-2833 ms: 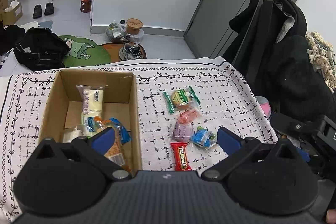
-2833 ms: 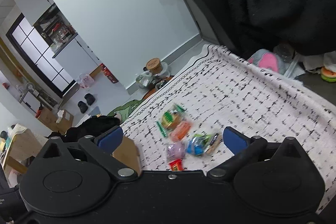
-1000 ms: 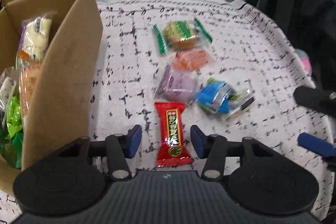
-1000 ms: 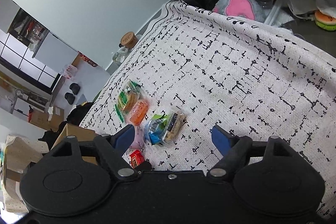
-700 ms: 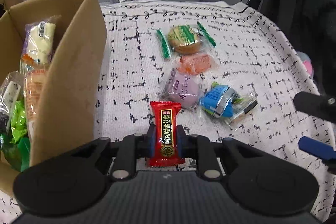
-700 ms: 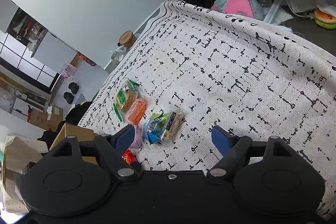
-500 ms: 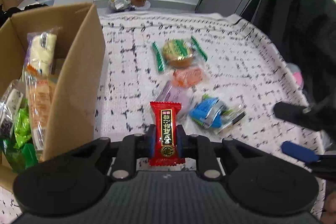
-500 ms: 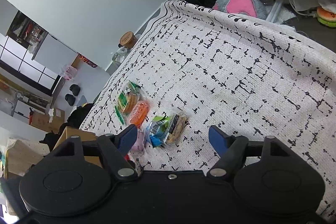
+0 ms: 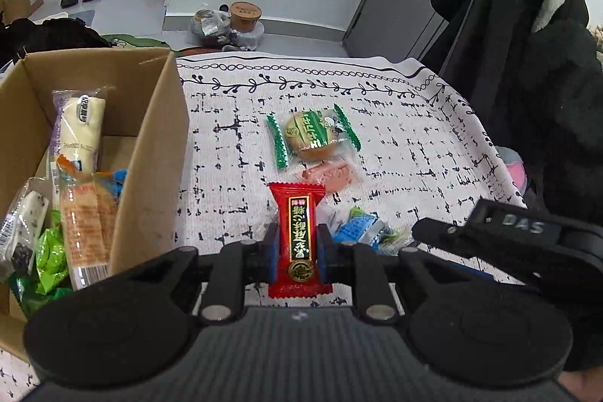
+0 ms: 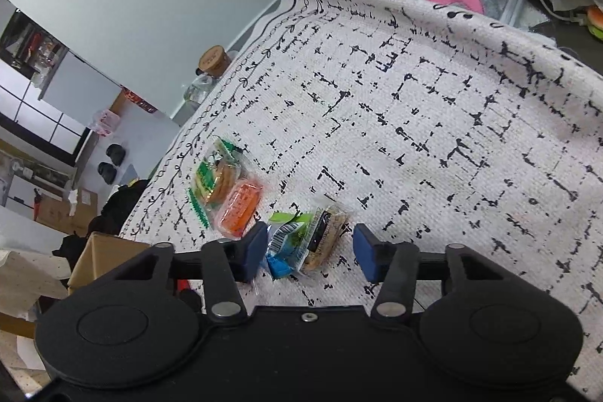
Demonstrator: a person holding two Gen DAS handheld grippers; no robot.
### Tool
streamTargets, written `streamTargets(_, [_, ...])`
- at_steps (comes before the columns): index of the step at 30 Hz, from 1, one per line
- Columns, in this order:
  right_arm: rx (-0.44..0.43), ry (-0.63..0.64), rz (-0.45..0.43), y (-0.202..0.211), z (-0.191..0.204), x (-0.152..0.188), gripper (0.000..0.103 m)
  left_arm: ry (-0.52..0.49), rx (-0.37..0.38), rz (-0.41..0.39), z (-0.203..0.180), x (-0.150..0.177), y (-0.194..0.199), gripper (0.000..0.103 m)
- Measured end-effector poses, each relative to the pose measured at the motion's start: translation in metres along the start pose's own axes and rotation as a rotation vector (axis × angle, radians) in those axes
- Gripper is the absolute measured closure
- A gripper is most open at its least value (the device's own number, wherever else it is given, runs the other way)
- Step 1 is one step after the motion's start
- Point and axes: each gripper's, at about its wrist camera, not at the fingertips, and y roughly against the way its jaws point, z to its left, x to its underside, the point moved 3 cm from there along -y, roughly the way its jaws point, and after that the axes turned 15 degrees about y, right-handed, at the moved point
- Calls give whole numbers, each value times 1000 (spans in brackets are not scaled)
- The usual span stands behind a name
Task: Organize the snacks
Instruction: 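Grasp the red candy bar with the left tool while the right tool grasps the clear stick packet, then carry the red candy bar and clear stick packet into the box and release both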
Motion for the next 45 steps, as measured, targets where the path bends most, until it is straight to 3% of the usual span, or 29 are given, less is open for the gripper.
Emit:
streamTargets(13, [113,20,29,-27,5,-3,63,2,-19,-10,4,-3,4,85])
streamTargets(15, [132,28,33,-27,5,-2,80,1,-23,-12,4,-4,4,85])
streamTargets(16, [135,25,34,-27,3,-2,83,1,-24,-13,4,-4,5,85])
streamTargets(18, [124,3,39,-27,0,-2,88,0,-29,-16,4,-5,5,85])
streamTargets(33, [-33,-77,-20,4,5,3,88,1,-10,-57,-5,-21,26,85])
streamTargets(45, [-129,-19,-96,25,34,4,88,34,6,-78,13,-36,54,85])
